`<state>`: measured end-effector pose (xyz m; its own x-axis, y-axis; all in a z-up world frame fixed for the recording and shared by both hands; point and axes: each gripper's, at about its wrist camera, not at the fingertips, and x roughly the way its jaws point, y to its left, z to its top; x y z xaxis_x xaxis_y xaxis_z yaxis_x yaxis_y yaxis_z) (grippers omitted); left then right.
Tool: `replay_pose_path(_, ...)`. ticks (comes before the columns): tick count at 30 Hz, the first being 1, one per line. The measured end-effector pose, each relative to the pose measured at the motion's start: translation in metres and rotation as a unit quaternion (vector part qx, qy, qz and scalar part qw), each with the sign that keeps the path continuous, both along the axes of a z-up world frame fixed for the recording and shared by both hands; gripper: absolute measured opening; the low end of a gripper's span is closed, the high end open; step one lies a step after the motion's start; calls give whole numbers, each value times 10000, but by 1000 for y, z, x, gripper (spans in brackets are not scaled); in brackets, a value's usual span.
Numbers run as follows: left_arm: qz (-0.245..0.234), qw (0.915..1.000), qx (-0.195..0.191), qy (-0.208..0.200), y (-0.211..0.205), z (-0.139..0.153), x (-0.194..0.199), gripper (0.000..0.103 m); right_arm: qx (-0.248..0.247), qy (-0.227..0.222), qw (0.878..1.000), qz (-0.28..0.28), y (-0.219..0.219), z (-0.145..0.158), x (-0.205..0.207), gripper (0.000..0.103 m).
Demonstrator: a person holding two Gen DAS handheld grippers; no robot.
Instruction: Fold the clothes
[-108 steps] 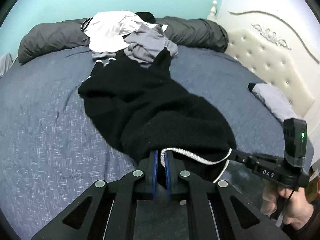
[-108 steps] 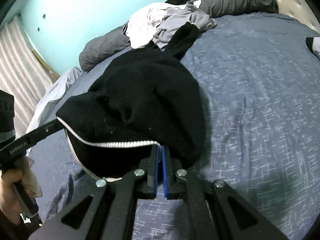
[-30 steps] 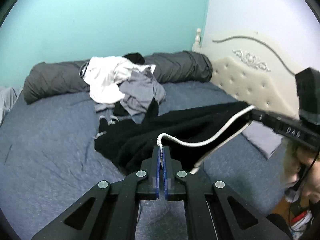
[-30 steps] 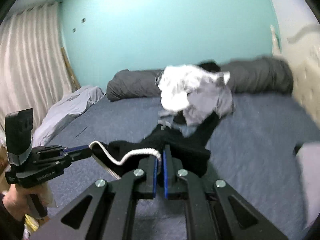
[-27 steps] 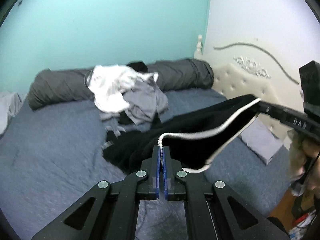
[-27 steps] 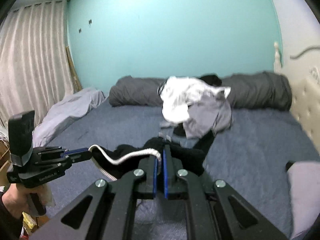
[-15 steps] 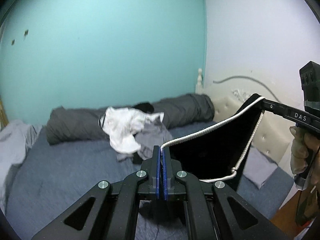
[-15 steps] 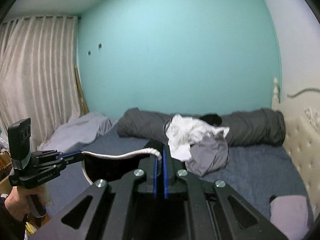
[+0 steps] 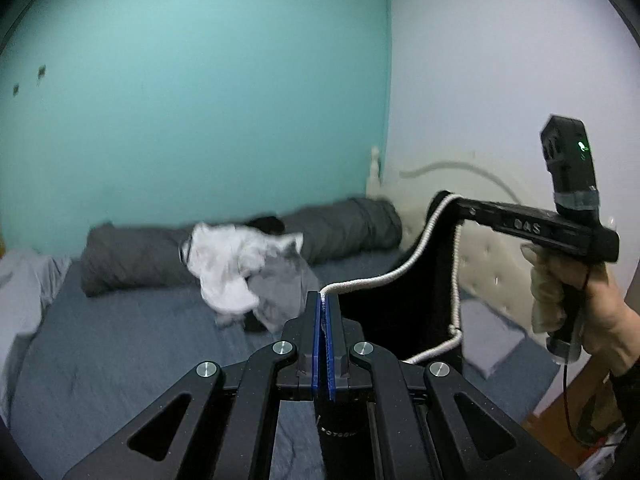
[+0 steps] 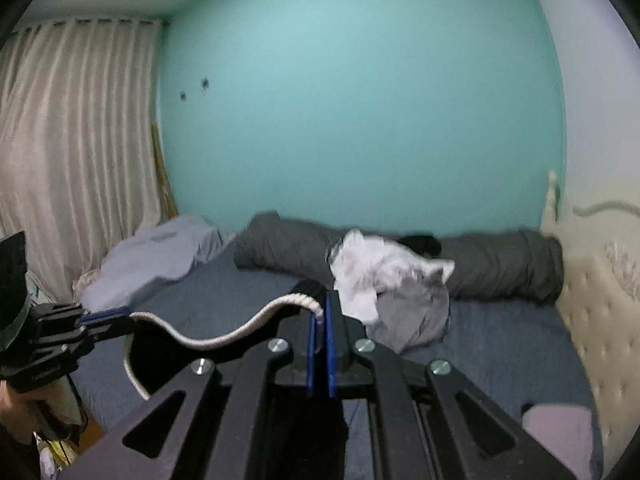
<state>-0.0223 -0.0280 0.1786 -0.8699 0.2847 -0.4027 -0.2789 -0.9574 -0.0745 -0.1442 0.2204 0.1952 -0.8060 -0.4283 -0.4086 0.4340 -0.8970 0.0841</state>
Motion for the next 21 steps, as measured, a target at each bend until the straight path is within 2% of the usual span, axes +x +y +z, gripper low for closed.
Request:
replay_pose_path(5,-61,9978,38,-664,16,-82,-37,2,99,-629,9980,-28,-1,-83,-33,4)
replay_pose_path(12,-111,9892,-14,-1459,42,-200,-83,2,179,-1499,9885,-102,5,-215,-72,5)
replay_pose_path(15,-92,9857,69,-1679,45,-235,-97,2,134,-1782,9837,-207,10,-263,-86,6)
replay_pose_path(18,-52,9824,100,-1863,44,-261,-113,2,70,-1966,9800,-295,16,-295,-98,7)
replay_pose_path(21,33,9786,211,-2047,40,-283,-128,2,29,-2112,9759,-548,25,-319,-107,18)
